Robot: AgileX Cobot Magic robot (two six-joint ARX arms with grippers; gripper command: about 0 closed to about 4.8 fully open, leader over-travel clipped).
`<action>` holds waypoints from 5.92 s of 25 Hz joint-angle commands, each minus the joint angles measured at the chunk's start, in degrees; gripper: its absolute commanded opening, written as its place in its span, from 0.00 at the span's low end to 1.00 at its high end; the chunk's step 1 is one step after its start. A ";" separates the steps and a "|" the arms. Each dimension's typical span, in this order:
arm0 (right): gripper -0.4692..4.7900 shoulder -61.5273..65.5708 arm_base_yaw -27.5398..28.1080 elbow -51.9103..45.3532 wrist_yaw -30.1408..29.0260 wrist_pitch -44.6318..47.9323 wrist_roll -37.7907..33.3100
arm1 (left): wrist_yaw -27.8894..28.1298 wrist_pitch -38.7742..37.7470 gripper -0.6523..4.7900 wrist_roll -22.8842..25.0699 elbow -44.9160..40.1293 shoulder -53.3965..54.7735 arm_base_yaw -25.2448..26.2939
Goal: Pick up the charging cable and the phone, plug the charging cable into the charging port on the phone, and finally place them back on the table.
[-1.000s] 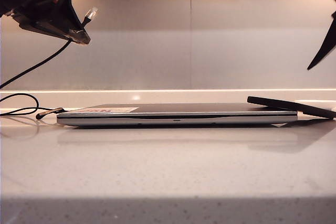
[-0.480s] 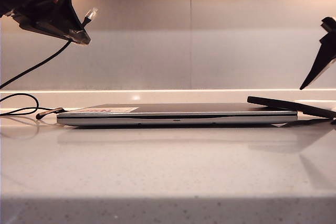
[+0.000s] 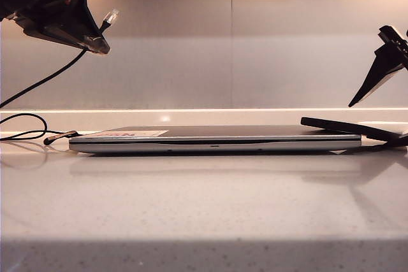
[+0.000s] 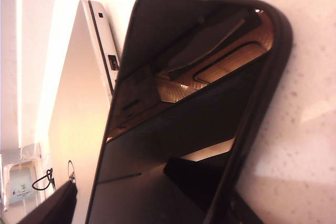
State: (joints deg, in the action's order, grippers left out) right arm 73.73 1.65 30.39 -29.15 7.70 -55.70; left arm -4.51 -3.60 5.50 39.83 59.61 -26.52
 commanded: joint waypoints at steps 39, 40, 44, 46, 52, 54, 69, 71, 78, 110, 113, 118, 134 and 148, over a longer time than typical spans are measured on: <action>0.07 1.44 -0.07 0.11 -0.57 3.26 3.43 | -0.24 1.07 0.11 0.04 0.17 -0.11 -0.07; 0.07 0.74 -0.07 0.70 -0.55 2.51 4.74 | -0.24 1.07 0.11 0.04 0.17 -0.11 -0.07; 0.07 -3.06 -0.04 5.16 0.20 -6.29 9.94 | -0.24 1.09 0.11 0.04 0.17 -0.11 -0.07; 0.07 -4.96 -0.04 8.31 1.46 -12.92 13.44 | -0.24 1.09 0.11 0.02 0.17 -0.11 -0.07; 0.07 -8.68 -0.09 23.54 10.71 -43.32 28.98 | -0.24 1.09 0.11 0.02 0.17 -0.11 -0.07; 0.07 -8.61 -0.26 26.77 12.00 -49.64 32.04 | -0.24 1.09 0.11 0.02 0.17 -0.11 -0.07; 0.07 -3.78 -20.46 32.65 32.00 -71.91 39.50 | -0.24 1.09 0.11 0.02 0.17 -0.11 -0.07; 0.07 -2.21 -20.74 32.68 31.76 -72.46 39.50 | -0.24 1.09 0.11 0.02 0.17 -0.11 -0.07; 0.26 -1.07 -20.76 32.74 30.03 -73.33 39.52 | -0.24 1.09 0.11 0.02 0.17 -0.11 -0.07; 0.08 2.84 -20.65 41.18 -1.27 -39.45 33.03 | -0.68 -1.44 0.11 -17.86 -2.78 0.04 -16.22; 0.08 2.84 -20.65 37.35 -6.32 -29.00 28.00 | -0.74 0.04 0.11 -22.69 -4.74 0.04 -18.03; 0.08 4.15 -20.68 27.34 -14.60 -5.62 13.92 | -1.68 3.06 0.11 -29.68 -7.50 0.24 -20.28; 0.08 13.31 -22.88 21.90 -20.13 18.25 -5.25 | -2.16 10.69 0.11 -41.16 -7.65 5.35 -23.41; 0.08 15.78 -24.46 21.90 -21.22 20.96 -1.05 | -2.16 10.69 0.11 -41.16 -7.65 5.35 -23.41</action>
State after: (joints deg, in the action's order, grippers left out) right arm 89.67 -22.55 51.77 -49.28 26.04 -57.36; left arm -6.48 6.48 -35.66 32.21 65.06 -49.82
